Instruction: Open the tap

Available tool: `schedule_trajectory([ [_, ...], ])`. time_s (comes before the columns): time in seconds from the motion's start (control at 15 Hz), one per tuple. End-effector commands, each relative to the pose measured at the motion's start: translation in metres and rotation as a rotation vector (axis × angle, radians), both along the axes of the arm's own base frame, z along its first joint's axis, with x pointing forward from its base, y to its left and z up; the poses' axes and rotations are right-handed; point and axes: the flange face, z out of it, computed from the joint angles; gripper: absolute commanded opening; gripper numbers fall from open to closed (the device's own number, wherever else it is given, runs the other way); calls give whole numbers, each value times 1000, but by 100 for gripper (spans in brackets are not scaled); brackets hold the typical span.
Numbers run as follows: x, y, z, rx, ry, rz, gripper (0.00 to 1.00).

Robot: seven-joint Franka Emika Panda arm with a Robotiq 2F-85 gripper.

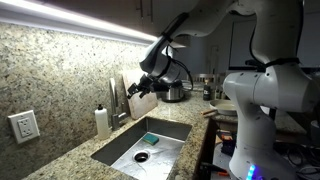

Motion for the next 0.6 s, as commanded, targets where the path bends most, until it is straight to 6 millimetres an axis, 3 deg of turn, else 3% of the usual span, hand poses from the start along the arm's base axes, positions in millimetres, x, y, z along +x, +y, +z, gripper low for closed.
schedule_trajectory([
  [0.0, -5, -14, -15, 23, 6, -20, 100],
  [0.27, 0, -31, -35, 14, 13, -31, 100],
  [0.53, 6, -45, -71, -30, -30, -21, 100],
])
